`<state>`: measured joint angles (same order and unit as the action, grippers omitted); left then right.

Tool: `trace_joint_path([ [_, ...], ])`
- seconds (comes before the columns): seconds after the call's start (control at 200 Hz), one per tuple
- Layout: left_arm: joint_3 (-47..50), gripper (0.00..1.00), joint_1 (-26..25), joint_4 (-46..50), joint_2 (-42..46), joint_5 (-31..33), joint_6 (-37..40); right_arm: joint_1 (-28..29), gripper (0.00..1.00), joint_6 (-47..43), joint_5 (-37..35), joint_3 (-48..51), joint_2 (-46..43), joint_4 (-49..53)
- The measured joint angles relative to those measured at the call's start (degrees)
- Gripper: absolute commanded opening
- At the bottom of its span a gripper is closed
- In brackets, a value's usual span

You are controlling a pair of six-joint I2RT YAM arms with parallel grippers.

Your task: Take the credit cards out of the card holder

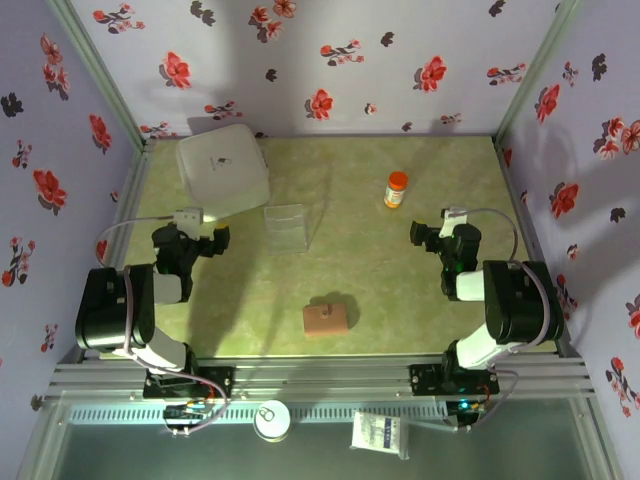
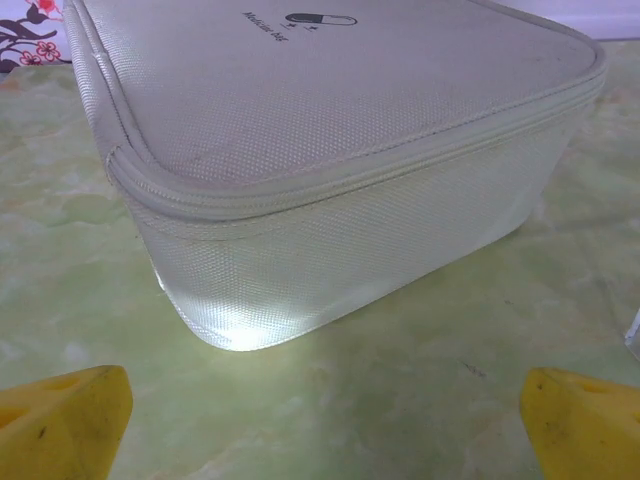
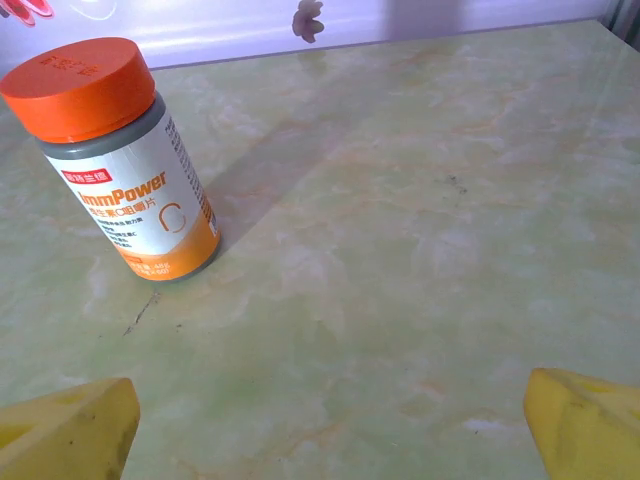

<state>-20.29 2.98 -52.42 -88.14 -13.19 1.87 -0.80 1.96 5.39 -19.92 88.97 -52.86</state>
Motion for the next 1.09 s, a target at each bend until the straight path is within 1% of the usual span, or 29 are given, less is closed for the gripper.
trace_joint_path([
  [0.73, 0.0, 1.0, 0.04, 0.17, 0.0, -0.35, 0.02, -0.07, 0.99, 0.0, 0.68, 0.0, 0.0, 0.0],
  [1.095, -0.02, 1.0, 0.04, 0.61, 0.0, 1.95, -0.39, -0.09, 0.99, 0.0, 0.68, 0.0, 0.0, 0.0],
])
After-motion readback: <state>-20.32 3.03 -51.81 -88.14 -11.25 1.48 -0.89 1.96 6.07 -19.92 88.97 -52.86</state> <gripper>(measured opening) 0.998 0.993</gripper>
